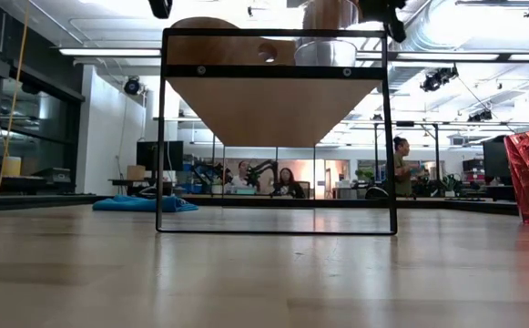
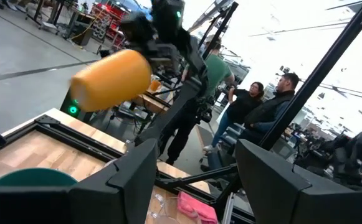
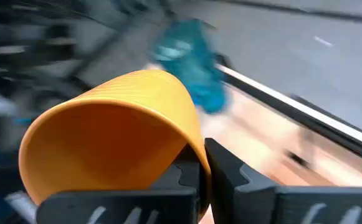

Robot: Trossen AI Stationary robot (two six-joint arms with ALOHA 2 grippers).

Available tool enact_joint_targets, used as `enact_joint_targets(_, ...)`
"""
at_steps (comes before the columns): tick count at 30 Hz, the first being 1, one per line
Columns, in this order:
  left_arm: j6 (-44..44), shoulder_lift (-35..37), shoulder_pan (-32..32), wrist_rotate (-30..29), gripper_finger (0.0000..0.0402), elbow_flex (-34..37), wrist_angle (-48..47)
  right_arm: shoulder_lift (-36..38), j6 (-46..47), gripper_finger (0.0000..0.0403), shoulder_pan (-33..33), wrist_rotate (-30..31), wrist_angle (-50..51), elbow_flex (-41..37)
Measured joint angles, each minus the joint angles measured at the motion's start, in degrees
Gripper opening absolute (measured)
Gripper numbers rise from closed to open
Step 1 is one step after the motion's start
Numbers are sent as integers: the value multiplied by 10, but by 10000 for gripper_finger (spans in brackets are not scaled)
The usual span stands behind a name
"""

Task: Stack small to large cups/mugs on shelf
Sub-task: Put the yellow cup on the shelf

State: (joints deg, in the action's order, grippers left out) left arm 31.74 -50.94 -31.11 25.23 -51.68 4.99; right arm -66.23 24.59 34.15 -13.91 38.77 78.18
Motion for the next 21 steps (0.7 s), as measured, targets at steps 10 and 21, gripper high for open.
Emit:
enact_joint_targets(10, 2, 0, 0, 0, 207, 0, 0, -296, -50, 0, 8, 90, 386, 360)
enact_joint_targets(21, 4, 0, 0, 0, 207, 0, 0, -477, -71, 0, 7, 96, 511, 518)
